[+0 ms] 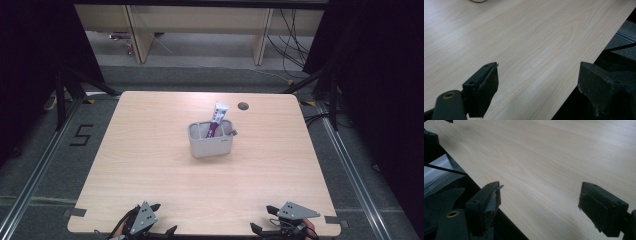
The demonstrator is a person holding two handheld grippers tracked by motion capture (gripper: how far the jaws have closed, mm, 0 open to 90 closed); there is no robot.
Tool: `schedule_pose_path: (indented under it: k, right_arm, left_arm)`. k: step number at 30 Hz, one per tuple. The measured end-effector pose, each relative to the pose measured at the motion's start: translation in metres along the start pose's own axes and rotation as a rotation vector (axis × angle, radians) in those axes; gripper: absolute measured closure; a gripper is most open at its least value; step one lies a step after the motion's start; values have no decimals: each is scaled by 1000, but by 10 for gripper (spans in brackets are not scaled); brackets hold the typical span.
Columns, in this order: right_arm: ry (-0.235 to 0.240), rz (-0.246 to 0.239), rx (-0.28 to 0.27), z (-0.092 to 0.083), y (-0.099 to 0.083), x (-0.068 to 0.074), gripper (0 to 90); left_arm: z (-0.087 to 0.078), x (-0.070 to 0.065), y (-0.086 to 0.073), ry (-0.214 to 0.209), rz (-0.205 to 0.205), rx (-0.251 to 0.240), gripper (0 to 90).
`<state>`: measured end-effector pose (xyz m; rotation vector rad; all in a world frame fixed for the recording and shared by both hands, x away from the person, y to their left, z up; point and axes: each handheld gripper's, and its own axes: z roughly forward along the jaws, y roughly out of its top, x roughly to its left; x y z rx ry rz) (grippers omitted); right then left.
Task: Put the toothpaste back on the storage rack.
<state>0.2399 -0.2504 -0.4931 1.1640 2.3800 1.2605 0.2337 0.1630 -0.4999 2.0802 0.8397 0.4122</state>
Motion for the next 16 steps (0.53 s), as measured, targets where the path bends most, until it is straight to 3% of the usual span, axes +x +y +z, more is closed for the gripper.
schedule_pose_path:
  k: [5,6,7,9,16]
  right_arm:
    - [1,1,0,0,0,0,183]
    - [7,2,1,0,0,0,182]
    - [6,9,4,0,0,1,182]
    - [2,2,5,0,0,0,182]
    - [-1,-2,4,0,0,0,181]
  left_arm:
    - [1,-2,0,-8,-9,-8,164]
    - [0,0,0,0,13,13,164]
    - [1,-2,0,-5,-9,-5,164]
    - [1,-2,0,-5,-10,-12,164]
    - [1,-1,0,-5,3,10,164]
